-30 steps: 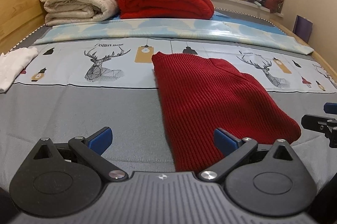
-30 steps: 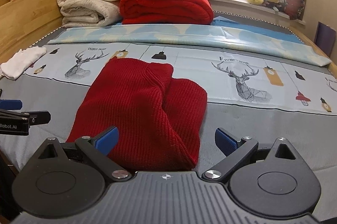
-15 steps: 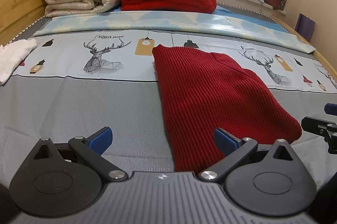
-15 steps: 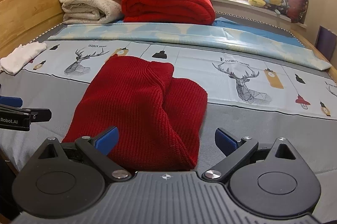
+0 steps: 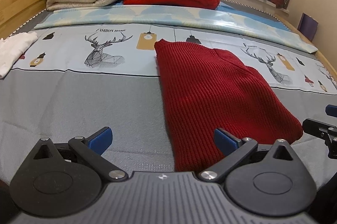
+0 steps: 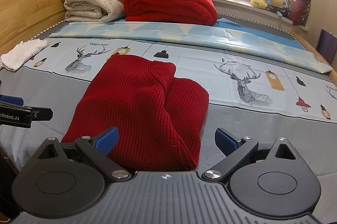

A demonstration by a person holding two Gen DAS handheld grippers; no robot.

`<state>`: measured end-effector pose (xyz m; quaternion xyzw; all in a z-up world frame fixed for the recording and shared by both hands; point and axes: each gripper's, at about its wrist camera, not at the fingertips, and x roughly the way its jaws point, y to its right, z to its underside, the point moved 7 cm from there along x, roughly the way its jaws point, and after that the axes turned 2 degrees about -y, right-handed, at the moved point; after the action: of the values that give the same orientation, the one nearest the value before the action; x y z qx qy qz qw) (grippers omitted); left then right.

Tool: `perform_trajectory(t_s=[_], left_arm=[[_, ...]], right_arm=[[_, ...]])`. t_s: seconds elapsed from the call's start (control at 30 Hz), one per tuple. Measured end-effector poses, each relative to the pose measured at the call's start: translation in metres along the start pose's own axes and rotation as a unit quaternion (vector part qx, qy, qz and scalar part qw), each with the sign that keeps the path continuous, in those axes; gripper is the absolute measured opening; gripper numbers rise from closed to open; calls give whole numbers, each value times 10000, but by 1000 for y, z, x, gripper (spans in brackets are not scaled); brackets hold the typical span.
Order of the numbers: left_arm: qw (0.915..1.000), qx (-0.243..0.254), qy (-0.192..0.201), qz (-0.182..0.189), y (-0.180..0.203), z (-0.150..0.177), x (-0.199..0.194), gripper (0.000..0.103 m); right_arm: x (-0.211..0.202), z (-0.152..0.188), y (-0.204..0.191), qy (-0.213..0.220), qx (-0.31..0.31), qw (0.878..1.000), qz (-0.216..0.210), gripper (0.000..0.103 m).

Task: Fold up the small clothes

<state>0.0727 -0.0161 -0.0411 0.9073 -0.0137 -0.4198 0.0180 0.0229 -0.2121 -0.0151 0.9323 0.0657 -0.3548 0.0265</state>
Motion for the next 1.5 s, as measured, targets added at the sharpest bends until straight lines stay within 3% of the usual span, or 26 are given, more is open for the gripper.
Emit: perform_trajectory(t_s=[1.5], left_arm=[[9998,214,-7,44,4,0,4,102]], right_arm=[[7,2,2,-56,-269,9996,-65,98]])
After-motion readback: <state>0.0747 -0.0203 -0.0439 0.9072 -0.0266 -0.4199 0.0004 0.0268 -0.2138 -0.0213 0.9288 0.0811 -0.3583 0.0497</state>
